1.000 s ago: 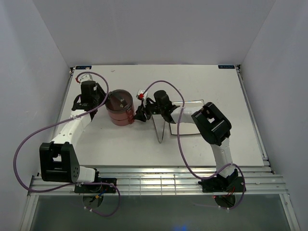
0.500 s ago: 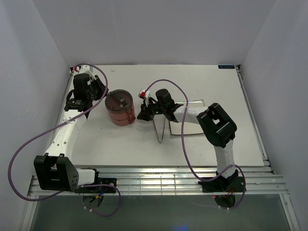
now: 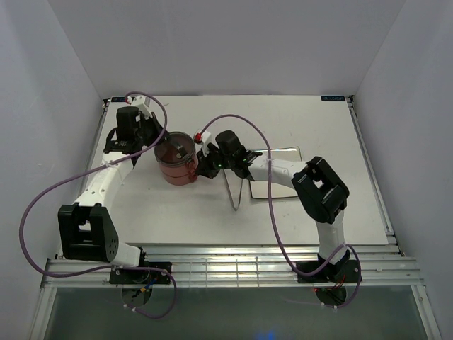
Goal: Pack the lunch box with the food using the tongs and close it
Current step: Close the fastener on the packing box.
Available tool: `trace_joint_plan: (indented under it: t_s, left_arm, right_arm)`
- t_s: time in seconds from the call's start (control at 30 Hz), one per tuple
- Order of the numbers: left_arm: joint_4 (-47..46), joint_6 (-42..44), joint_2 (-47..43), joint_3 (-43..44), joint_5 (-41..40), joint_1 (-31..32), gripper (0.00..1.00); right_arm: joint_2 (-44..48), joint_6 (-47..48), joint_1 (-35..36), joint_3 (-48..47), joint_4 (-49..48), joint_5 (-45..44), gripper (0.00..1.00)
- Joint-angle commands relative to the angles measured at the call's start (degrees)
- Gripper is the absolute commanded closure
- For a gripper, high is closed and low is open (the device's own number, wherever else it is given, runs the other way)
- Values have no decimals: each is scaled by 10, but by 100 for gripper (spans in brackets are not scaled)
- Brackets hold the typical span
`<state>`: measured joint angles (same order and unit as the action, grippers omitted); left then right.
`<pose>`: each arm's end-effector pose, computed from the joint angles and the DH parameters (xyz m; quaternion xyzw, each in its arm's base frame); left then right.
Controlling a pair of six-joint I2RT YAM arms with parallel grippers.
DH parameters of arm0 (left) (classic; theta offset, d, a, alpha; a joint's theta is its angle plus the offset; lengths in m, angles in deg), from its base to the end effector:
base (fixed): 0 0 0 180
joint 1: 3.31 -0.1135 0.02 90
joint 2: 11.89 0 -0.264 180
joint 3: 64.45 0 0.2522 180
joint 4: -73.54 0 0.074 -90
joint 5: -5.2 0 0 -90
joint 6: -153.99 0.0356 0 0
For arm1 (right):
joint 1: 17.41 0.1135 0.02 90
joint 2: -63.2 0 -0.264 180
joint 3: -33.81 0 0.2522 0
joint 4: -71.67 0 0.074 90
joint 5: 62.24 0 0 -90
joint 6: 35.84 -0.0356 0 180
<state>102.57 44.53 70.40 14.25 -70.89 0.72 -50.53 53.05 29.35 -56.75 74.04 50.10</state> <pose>0.3263 -0.0316 0.3008 -0.0593 0.8707 -0.2010 0.4449 0.3016 0.3404 0.2098 -0.4172 0.7248 0.3620 0.4117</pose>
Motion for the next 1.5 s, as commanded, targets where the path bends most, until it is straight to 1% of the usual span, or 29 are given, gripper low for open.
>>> trace_joint_plan:
  t_s: [0.0, 0.13, 0.23, 0.3, 0.5, 0.6, 0.67, 0.77, 0.83, 0.9, 1.07, 1.13, 1.2, 1.27, 1.33, 1.37, 1.4, 1.47]
  left_arm:
    - [1, -16, -13, -30, -28, 3, 100]
    - [-9, -25, -15, -63, -41, 2, 100]
    - [-6, -29, -13, -68, -44, 3, 100]
    - [-4, -31, -19, -72, -49, 3, 100]
    - [-2, -37, -48, -89, -70, 2, 100]
    - [7, -52, -67, -91, -71, 3, 100]
    - [7, -70, -85, -97, -77, 4, 100]
    - [13, -74, -118, -107, -93, 14, 100]
    - [22, -75, -138, -112, -103, 19, 100]
    - [25, -78, -153, -122, -108, 21, 100]
    - [27, -86, -195, -126, -122, 23, 100]
    - [29, -81, -201, -118, -126, 23, 100]
    - [24, -69, -204, -95, -130, 23, 98]
    - [6, -29, -194, -59, -122, 23, 100]
    - [9, 22, -149, -17, -87, 23, 100]
    - [22, 42, -126, 11, -73, 23, 100]
    - [34, 59, -77, 66, -63, 23, 100]
    - [63, 98, -36, 111, -24, 22, 100]
  right_arm:
    - [-16, -33, 12, -27, 7, -55, 92]
    - [-80, -66, 3, -60, 1, -74, 92]
    - [-106, -83, 0, -76, 0, -77, 92]
    - [-106, -88, -2, -69, -7, -82, 92]
    - [-54, -96, -11, -18, -27, -107, 92]
    - [-33, -98, -18, -12, -24, -97, 92]
    - [-29, -94, -24, -19, -7, -96, 92]
    - [-40, -76, -37, -48, 23, -98, 90]
    - [-54, -68, -52, -63, 30, -81, 86]
    - [-66, -62, -61, -74, 40, -72, 83]
    - [-67, -48, -74, -88, 56, -64, 82]
    - [-55, -54, -74, -86, 61, -65, 83]
    - [-43, -65, -74, -83, 66, -70, 85]
    - [-26, -92, -69, -78, 81, -76, 86]
    - [-14, -111, -62, -76, 102, -104, 88]
    - [-10, -122, -55, -76, 132, -114, 89]
    - [-7, -129, -53, -72, 142, -125, 89]
    - [7, -135, -48, -63, 150, -101, 87]
